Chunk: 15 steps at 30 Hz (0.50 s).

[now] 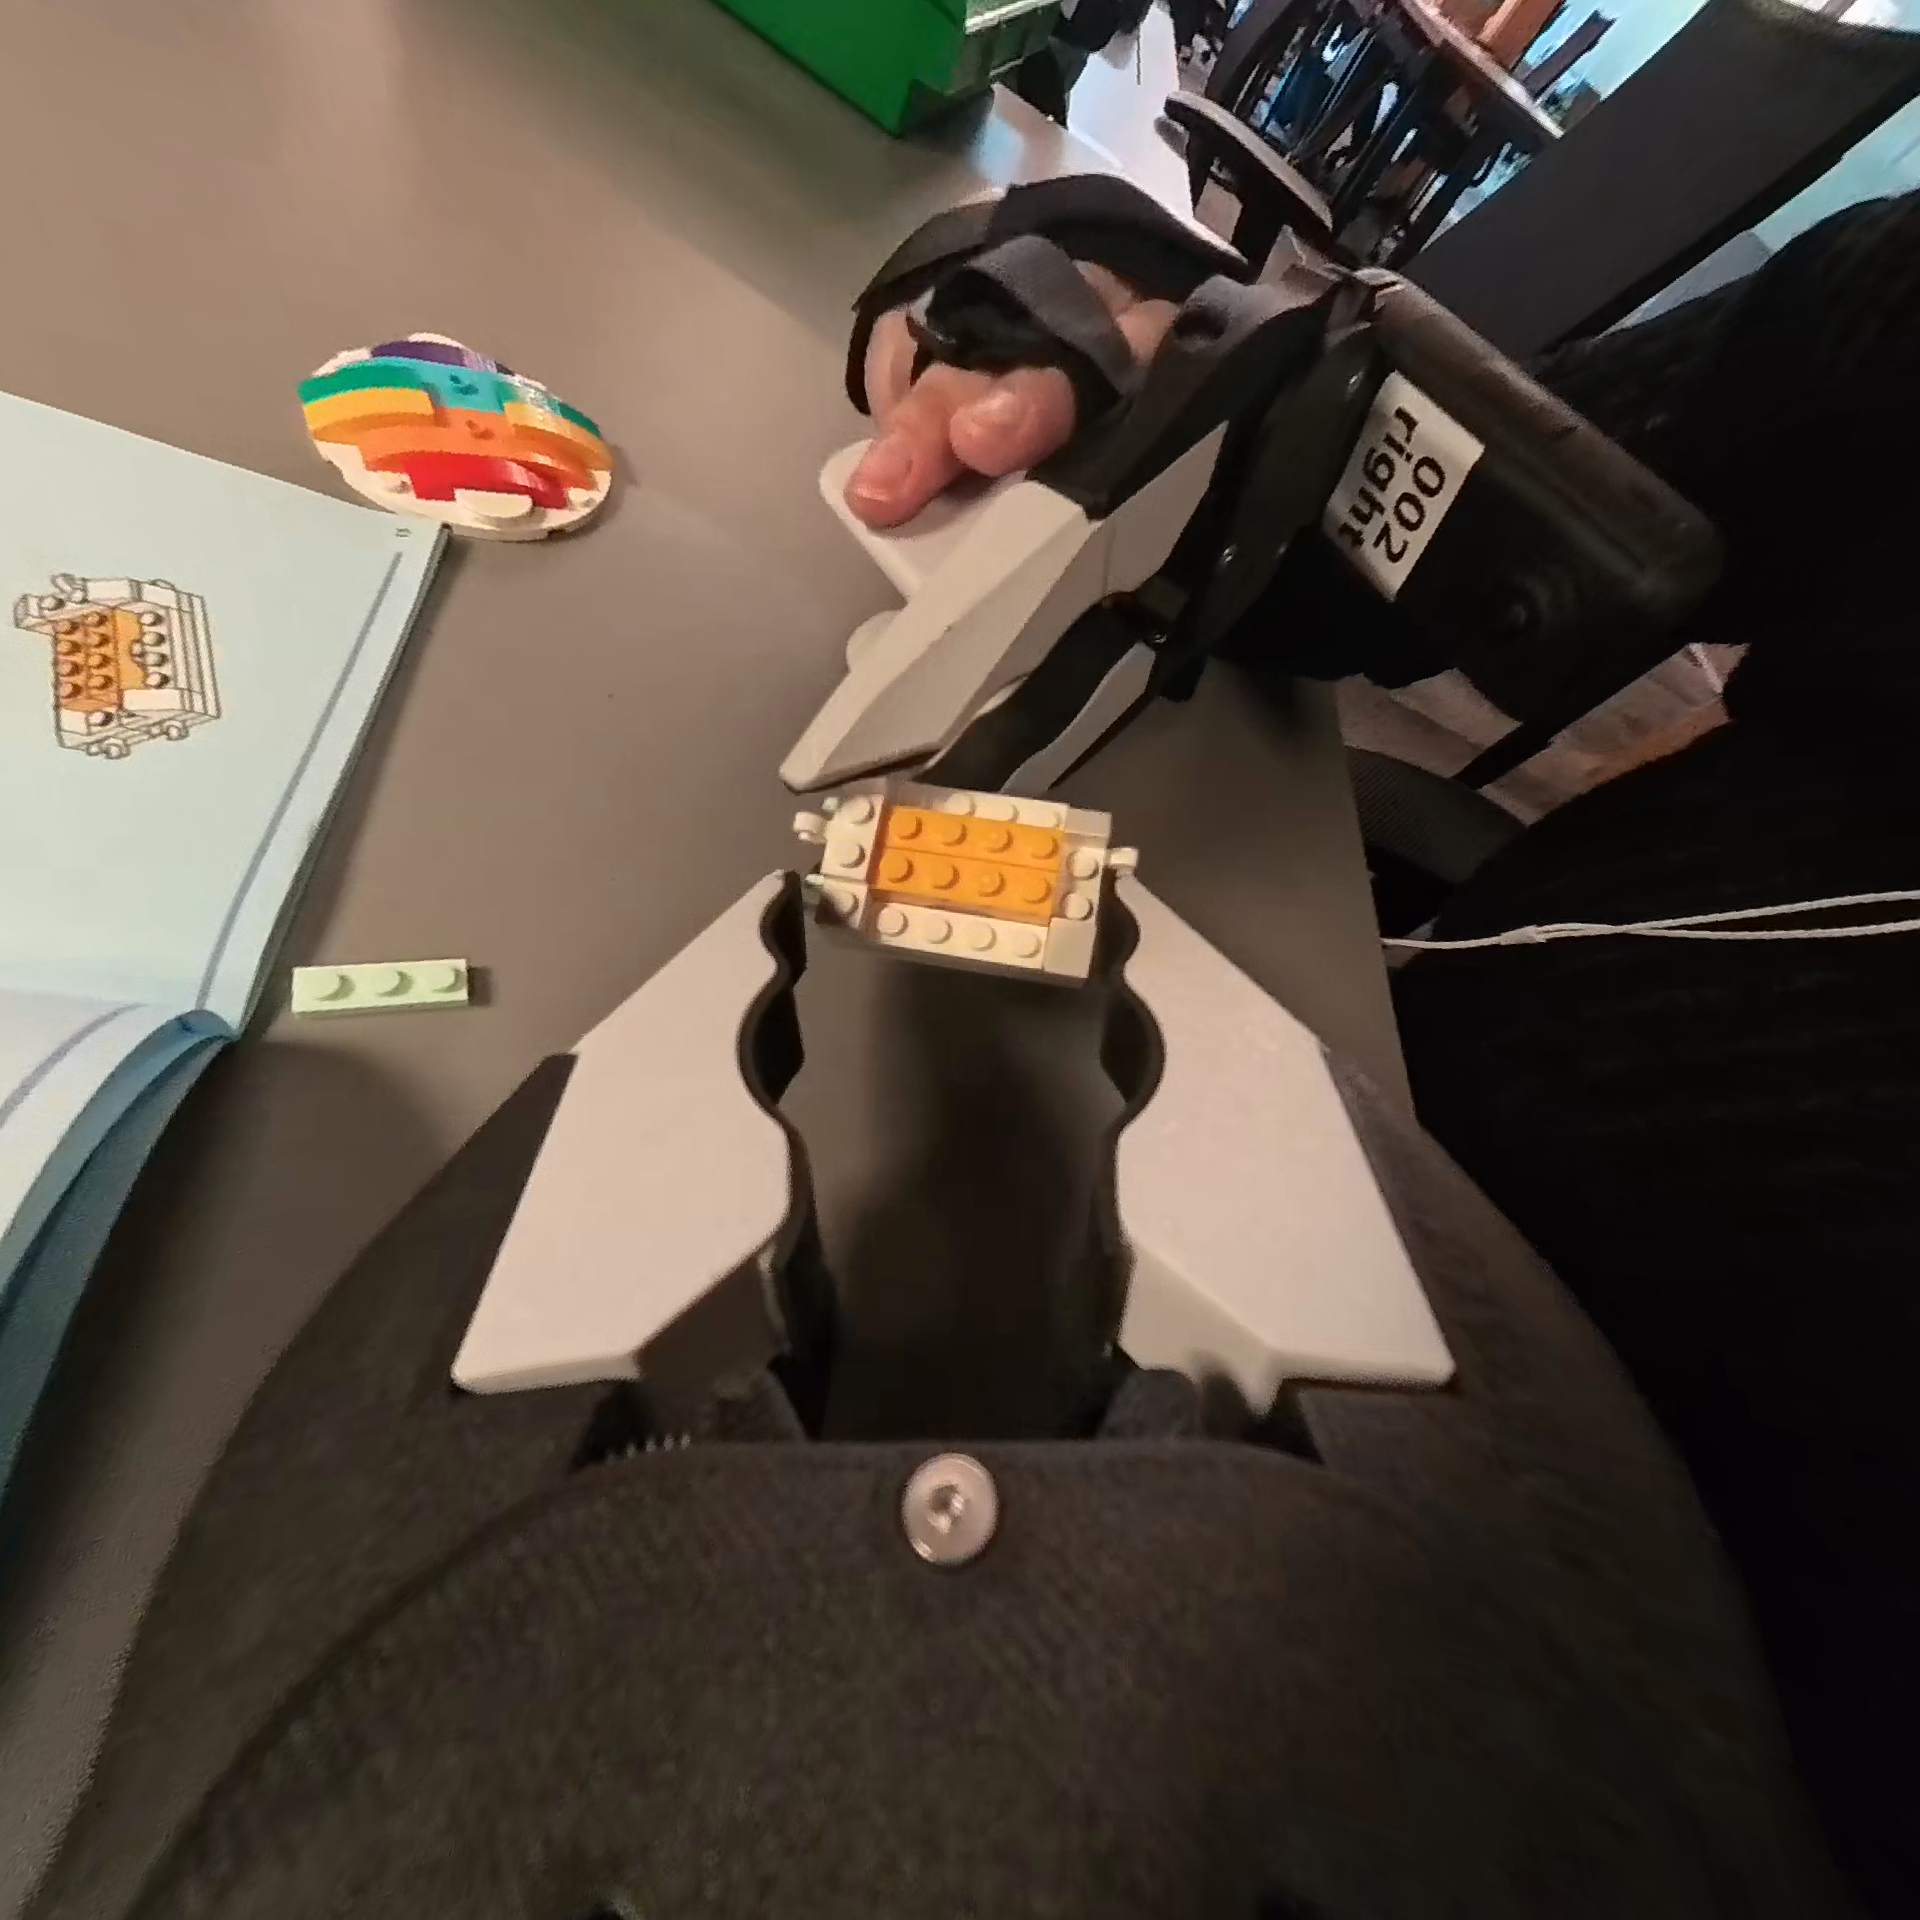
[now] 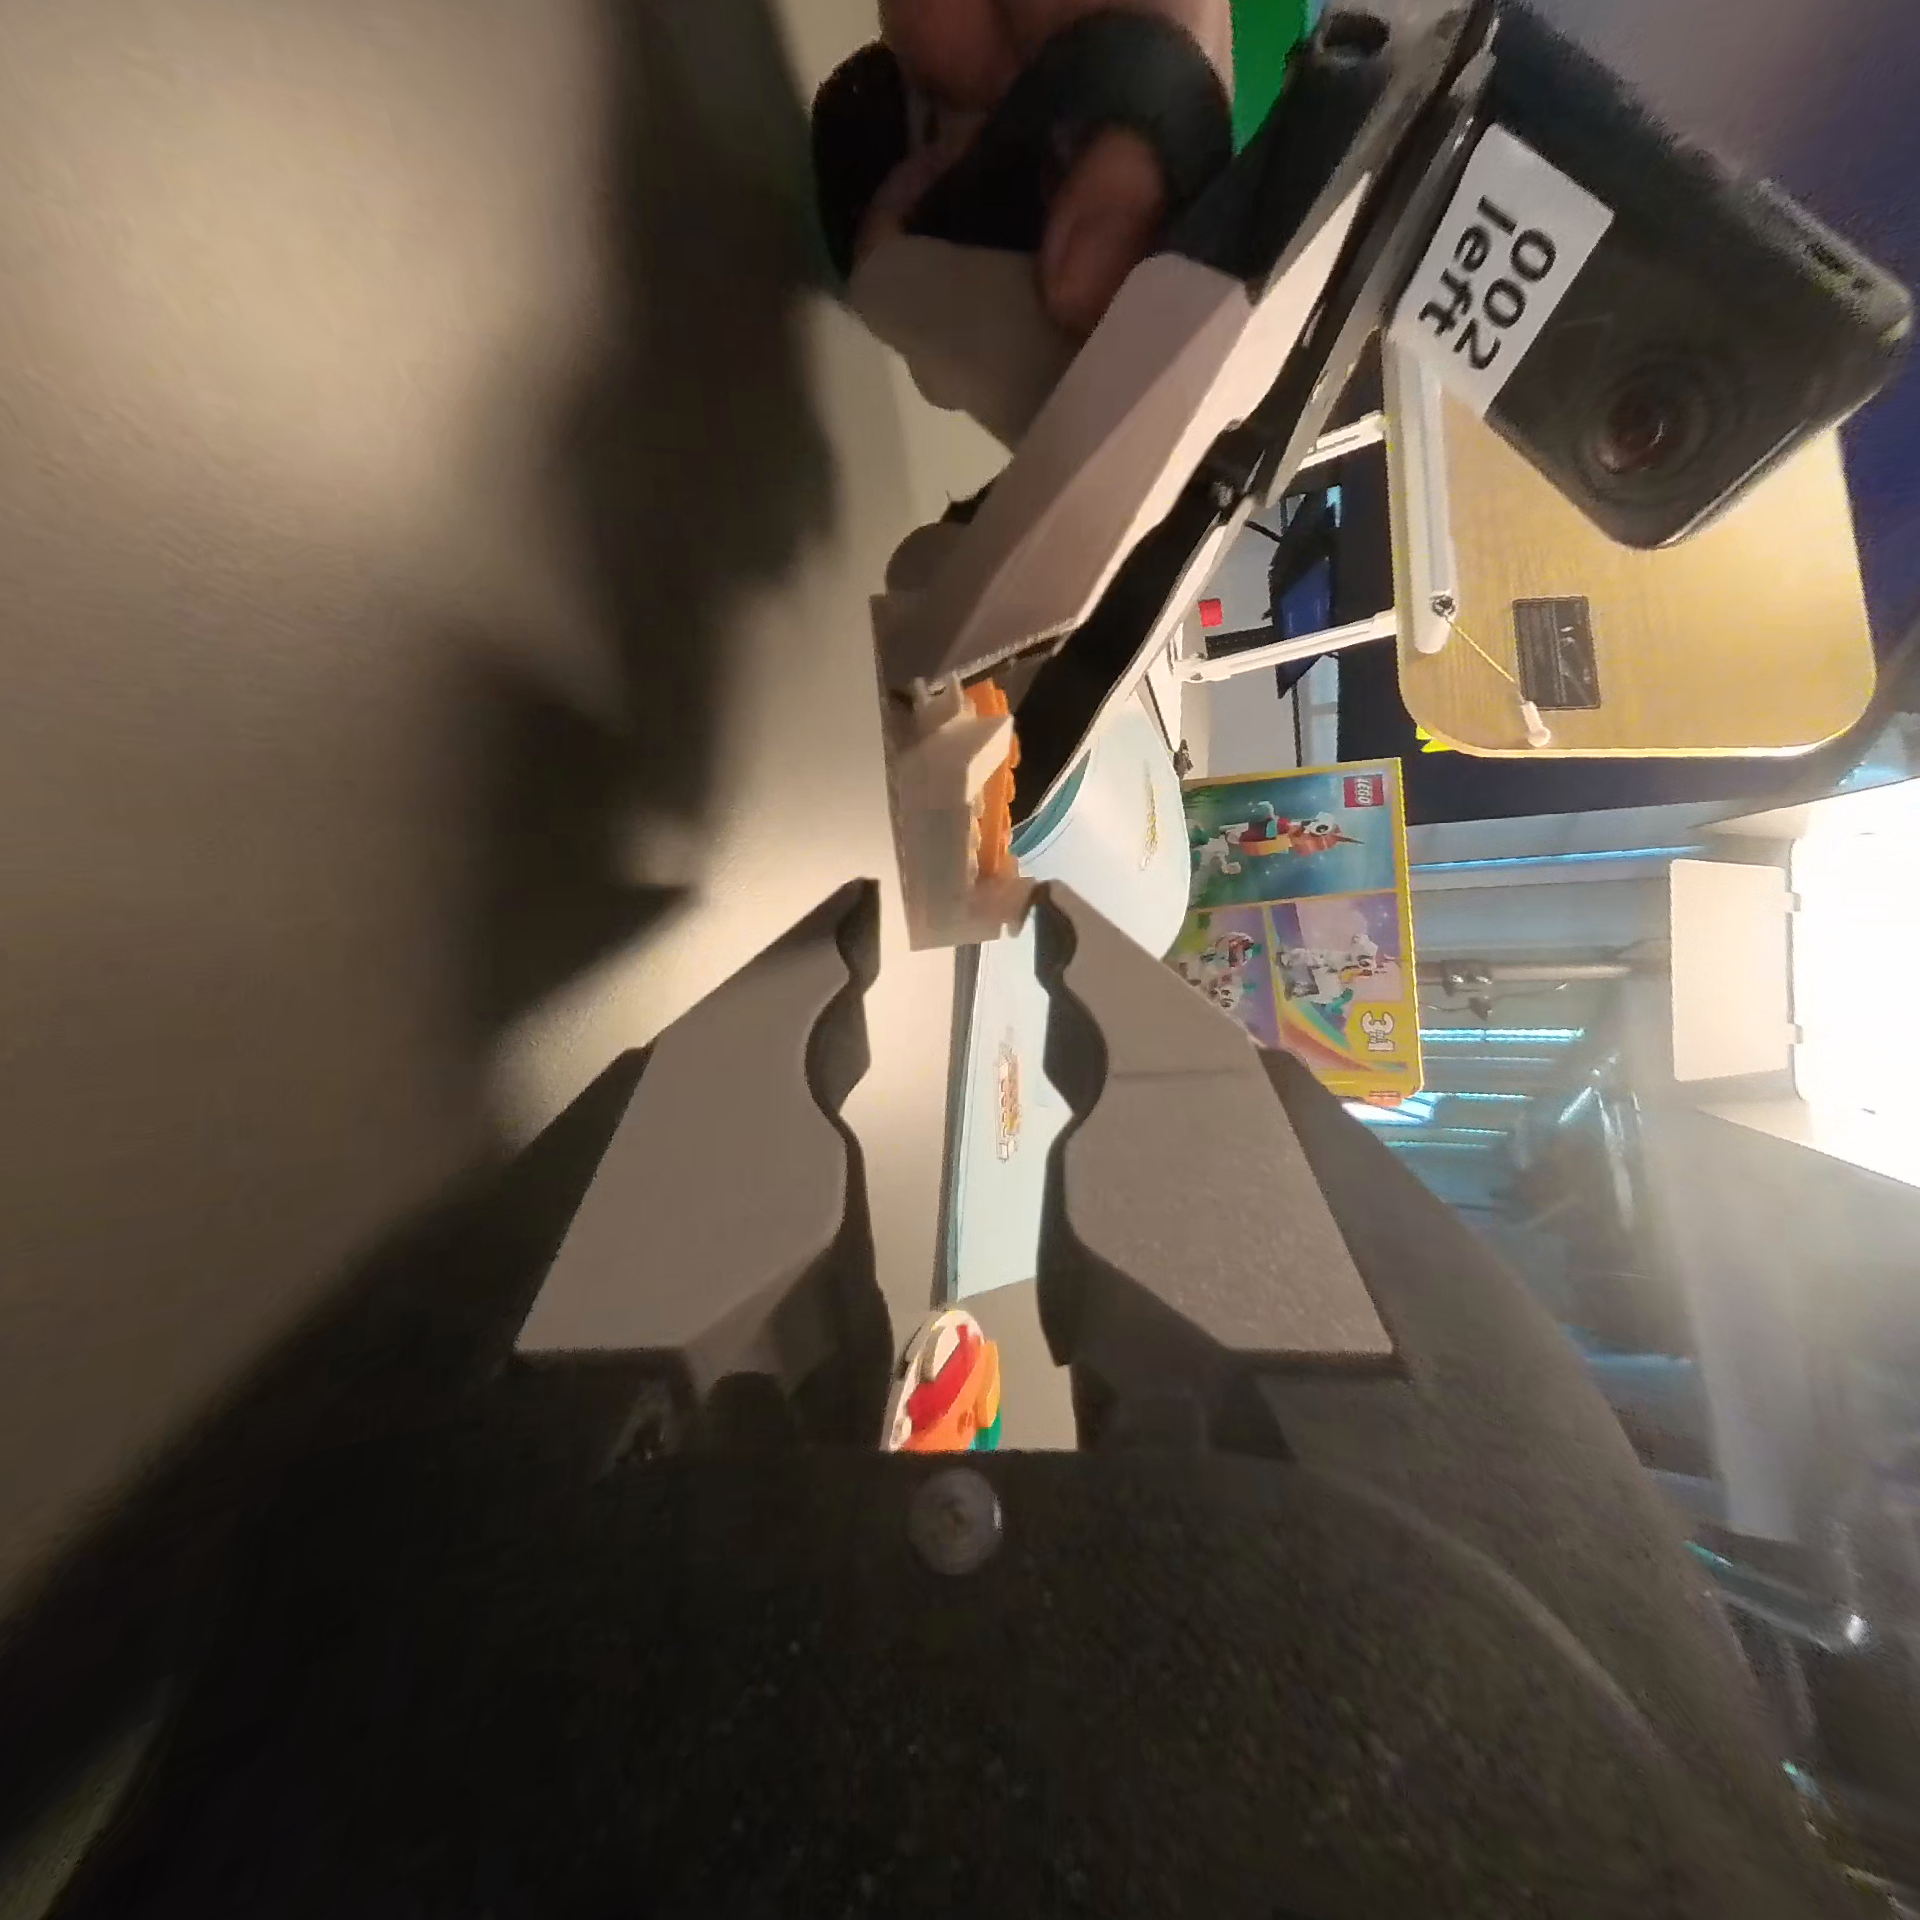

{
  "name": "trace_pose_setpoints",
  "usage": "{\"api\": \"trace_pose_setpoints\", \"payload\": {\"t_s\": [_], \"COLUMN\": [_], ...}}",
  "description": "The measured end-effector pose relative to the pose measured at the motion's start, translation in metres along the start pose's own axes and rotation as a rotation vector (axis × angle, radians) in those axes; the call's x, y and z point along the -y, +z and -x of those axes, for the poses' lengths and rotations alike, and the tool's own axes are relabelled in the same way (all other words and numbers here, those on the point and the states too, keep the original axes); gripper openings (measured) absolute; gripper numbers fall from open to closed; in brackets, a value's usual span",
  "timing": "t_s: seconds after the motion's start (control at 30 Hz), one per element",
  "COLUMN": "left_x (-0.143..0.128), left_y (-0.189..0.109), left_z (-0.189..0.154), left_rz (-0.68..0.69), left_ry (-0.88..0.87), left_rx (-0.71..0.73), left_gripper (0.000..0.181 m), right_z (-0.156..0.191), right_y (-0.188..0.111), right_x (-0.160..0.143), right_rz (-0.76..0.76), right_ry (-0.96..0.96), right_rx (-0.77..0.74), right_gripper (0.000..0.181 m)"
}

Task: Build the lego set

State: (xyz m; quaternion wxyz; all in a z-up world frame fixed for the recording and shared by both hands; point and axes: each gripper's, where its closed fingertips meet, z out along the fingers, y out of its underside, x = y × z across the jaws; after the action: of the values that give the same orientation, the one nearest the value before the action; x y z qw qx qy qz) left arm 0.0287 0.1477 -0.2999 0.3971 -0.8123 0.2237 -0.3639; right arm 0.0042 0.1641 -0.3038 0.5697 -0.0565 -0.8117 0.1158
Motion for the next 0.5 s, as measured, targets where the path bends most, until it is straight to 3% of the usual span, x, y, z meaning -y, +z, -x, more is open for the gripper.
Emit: {"api": "trace_pose_setpoints", "payload": {"t_s": [0.5], "left_x": [-0.0034], "left_y": [0.0000], "left_z": [-0.0021], "left_rz": [0.014], "left_ry": [-0.008], "left_rx": [-0.014], "left_gripper": [0.056], "right_z": [0.0010], "right_y": [-0.0003], "right_x": [0.0010], "right_rz": [0.024], "right_ry": [-0.007], "right_rx": [0.007], "right_gripper": [0.021]}}
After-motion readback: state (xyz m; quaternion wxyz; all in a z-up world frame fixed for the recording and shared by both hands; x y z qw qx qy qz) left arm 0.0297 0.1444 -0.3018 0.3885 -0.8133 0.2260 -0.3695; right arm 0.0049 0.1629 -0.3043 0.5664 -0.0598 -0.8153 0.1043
